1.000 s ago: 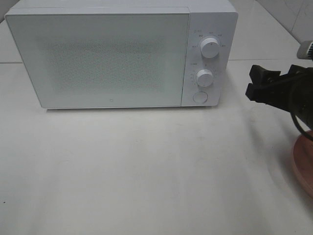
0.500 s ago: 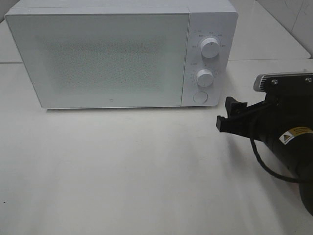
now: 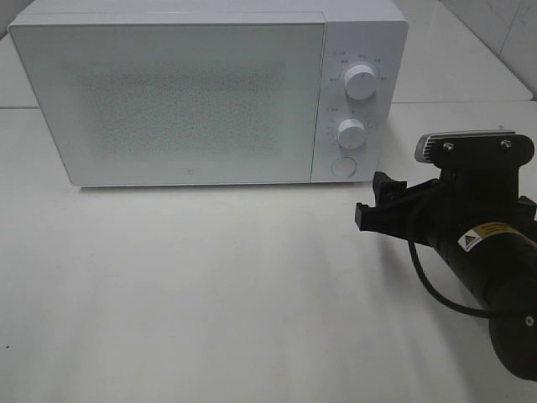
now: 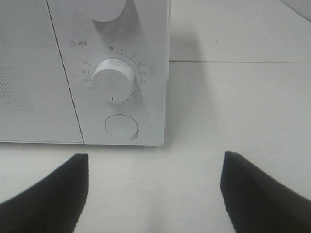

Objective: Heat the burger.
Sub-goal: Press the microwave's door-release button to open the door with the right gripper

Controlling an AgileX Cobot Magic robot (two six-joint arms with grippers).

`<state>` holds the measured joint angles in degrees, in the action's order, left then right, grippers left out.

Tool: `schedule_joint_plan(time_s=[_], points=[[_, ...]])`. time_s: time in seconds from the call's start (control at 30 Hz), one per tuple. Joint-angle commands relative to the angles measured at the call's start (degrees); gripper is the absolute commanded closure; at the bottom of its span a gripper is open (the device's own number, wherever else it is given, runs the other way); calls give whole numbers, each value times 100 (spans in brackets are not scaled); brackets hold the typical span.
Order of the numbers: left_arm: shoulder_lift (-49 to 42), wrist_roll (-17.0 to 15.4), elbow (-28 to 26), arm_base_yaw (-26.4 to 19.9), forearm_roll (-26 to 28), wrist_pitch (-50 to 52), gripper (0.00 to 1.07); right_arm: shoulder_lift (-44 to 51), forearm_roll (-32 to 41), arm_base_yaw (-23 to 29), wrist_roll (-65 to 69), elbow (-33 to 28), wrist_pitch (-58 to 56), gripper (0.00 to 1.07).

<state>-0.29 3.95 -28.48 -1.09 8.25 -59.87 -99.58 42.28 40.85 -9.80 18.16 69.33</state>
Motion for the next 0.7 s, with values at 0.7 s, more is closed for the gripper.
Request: schedule_joint_plan(time_s=[0.7], points=[[-143,23,11,29,23,52,7,17,-109,6,5145,292,470,49]])
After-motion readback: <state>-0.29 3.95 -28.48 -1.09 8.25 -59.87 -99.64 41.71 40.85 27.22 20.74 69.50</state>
